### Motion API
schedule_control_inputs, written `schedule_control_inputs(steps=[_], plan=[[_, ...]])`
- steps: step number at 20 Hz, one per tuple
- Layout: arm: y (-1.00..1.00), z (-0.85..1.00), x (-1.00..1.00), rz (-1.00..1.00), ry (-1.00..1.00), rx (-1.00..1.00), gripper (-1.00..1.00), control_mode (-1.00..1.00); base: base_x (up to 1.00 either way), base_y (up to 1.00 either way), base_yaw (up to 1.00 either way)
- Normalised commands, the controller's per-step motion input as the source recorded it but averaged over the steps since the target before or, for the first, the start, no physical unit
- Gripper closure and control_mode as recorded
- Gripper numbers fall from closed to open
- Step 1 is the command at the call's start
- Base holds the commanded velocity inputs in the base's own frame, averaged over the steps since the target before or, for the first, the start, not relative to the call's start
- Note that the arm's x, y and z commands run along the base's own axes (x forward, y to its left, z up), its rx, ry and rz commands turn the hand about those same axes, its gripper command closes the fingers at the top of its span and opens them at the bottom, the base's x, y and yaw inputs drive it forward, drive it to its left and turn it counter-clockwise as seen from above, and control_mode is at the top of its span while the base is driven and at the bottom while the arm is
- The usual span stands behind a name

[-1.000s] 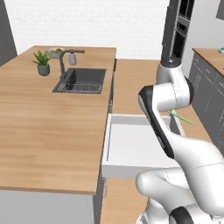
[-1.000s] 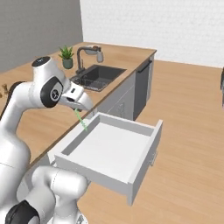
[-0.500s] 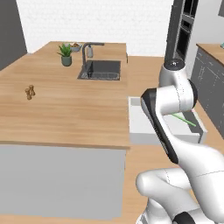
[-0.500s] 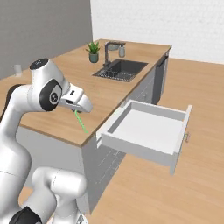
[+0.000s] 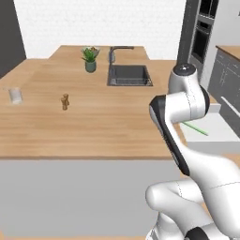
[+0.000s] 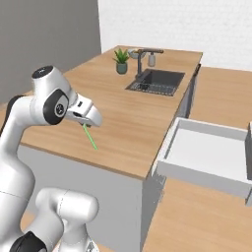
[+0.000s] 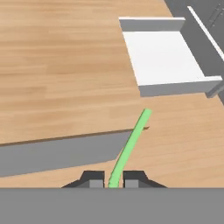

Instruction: Take a straw from the drawer in front and place it inside the glass cup on the dining counter.

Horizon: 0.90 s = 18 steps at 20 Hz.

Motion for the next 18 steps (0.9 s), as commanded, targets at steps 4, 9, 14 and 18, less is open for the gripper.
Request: schedule_control_inputs(steps=[4, 9, 14, 18], plan=[[0.00, 0.00, 0.00, 0.00, 0.00, 0.00, 1.00, 1.00, 0.06, 1.00, -0.20], [0.00, 0.00, 0.00, 0.00, 0.00, 0.00, 1.00, 1.00, 0.00, 1.00, -0.20], [0.00, 0.00, 0.00, 0.00, 0.00, 0.00, 1.00, 1.00, 0.00, 1.00, -0.20], [0.00, 0.00, 0.00, 0.00, 0.00, 0.00, 1.00, 1.00, 0.00, 1.00, -0.21]])
